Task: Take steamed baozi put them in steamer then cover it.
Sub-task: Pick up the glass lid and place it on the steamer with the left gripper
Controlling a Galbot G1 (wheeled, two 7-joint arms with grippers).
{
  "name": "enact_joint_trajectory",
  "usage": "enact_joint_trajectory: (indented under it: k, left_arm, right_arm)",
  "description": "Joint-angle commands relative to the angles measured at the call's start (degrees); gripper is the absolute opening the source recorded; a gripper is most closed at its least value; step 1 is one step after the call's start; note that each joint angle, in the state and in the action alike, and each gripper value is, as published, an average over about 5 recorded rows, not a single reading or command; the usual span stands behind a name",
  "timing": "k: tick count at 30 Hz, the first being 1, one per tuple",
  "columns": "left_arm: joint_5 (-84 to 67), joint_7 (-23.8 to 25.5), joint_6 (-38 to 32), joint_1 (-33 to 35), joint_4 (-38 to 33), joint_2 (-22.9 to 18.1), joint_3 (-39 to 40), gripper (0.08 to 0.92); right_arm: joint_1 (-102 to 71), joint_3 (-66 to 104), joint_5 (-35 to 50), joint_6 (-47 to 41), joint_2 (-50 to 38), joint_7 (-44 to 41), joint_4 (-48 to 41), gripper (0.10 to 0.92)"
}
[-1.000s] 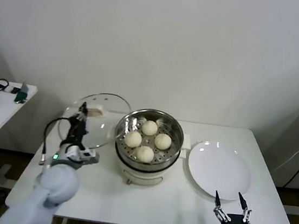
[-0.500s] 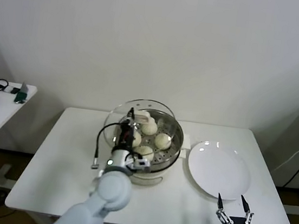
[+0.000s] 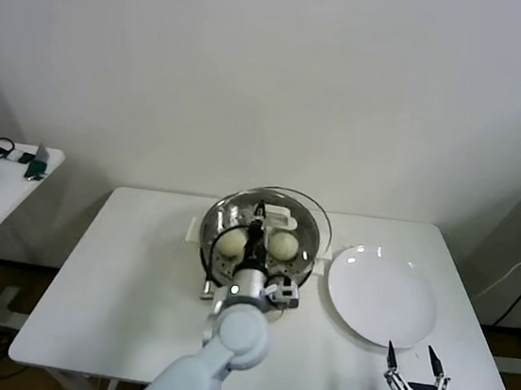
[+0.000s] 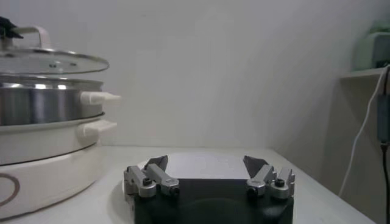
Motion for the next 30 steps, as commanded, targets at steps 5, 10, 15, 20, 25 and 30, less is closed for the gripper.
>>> enact_joint_trajectory:
  k: [5, 10, 15, 20, 25, 30]
  left_arm:
    - [5.2, 0.5, 2.0, -0.6, 4.9, -1.7, -0.7, 0.142]
    - [5.5, 0.8, 2.0, -0.3, 4.8, -1.2, -1.5, 0.142]
    - [5.4, 0.6, 2.0, -0.3, 5.1, -1.4, -1.8, 0.142]
    - [5.4, 0.5, 1.9, 0.2, 5.2, -1.7, -1.6, 0.142]
    - [5.0, 0.4, 1.8, 0.7, 5.2, -1.5, -1.6, 0.142]
    - [3.6, 0.5, 1.9, 0.8, 4.1, -0.7, -1.4, 0.154]
  right_arm:
    - [-0.1, 0.0, 0.5, 0.7, 0.0, -0.1, -0.6, 0.823]
    - [-0.3, -0.1, 0.5, 1.1, 0.0, -0.3, -1.1, 0.823]
    - [-0.3, -0.4, 0.3, 1.2, 0.2, -0.6, -1.1, 0.823]
    - [-0.2, -0.4, 0.3, 1.2, 0.1, -0.7, -1.2, 0.823]
    - [-0.2, -0.4, 0.2, 1.3, 0.0, -0.9, -1.1, 0.823]
    - [-0.1, -0.5, 0.3, 1.1, 0.0, -1.1, -1.0, 0.823]
